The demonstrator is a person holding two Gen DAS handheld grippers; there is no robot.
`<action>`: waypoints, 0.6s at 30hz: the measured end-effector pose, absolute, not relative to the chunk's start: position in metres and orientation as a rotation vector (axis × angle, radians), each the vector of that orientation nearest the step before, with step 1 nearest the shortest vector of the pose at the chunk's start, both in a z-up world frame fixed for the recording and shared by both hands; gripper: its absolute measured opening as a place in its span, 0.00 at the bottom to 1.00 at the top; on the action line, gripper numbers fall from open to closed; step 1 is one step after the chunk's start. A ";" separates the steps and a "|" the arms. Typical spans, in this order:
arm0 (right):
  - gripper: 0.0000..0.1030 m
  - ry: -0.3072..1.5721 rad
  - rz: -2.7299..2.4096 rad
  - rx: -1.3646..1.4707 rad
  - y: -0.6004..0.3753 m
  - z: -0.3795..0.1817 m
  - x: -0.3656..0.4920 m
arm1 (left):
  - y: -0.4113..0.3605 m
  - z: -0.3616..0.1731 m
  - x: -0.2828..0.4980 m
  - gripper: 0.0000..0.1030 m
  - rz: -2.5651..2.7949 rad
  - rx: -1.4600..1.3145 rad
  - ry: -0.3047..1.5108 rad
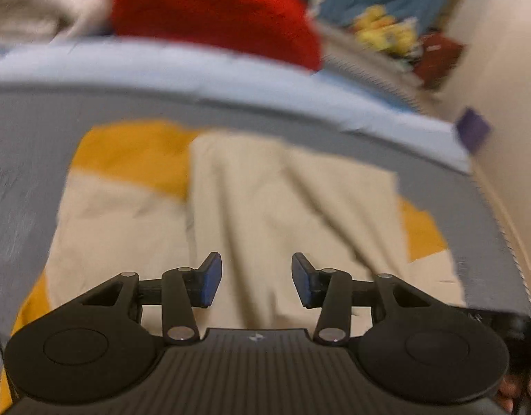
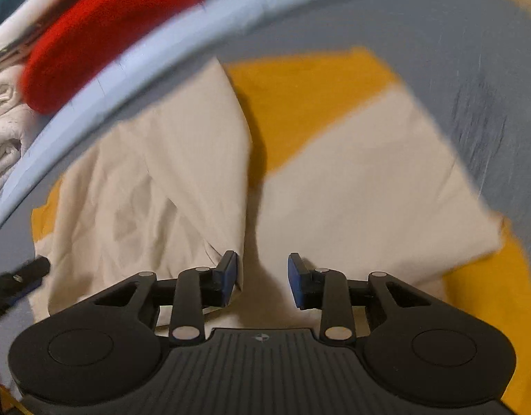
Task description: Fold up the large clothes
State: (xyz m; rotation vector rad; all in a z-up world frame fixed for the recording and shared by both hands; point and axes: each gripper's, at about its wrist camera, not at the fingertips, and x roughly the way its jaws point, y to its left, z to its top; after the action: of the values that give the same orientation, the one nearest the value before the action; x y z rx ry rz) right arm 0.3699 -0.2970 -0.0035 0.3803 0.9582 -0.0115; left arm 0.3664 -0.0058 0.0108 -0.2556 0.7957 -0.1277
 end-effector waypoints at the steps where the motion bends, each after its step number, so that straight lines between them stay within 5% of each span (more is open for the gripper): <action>1: 0.33 0.918 -0.012 0.364 -0.295 0.004 0.368 | -0.012 0.012 0.362 0.47 -0.168 -0.246 0.785; 5: 0.33 0.780 0.069 0.339 -0.279 0.019 0.357 | -0.036 -0.020 0.368 0.38 -0.244 -0.141 0.922; 8: 0.31 0.864 0.145 0.379 -0.273 -0.002 0.359 | -0.042 -0.054 0.370 0.34 -0.168 -0.024 1.049; 11: 0.36 1.048 0.052 0.301 -0.273 -0.035 0.366 | -0.035 -0.044 0.370 0.35 -0.192 -0.107 1.026; 18: 0.37 0.927 0.029 0.270 -0.281 -0.005 0.357 | -0.023 -0.008 0.358 0.35 -0.190 -0.116 0.936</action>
State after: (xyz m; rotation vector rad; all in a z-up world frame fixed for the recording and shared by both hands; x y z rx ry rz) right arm 0.3575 -0.2806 -0.0046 0.2699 0.9272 0.0290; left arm 0.3582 -0.0231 -0.0081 -0.1161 0.9364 -0.1899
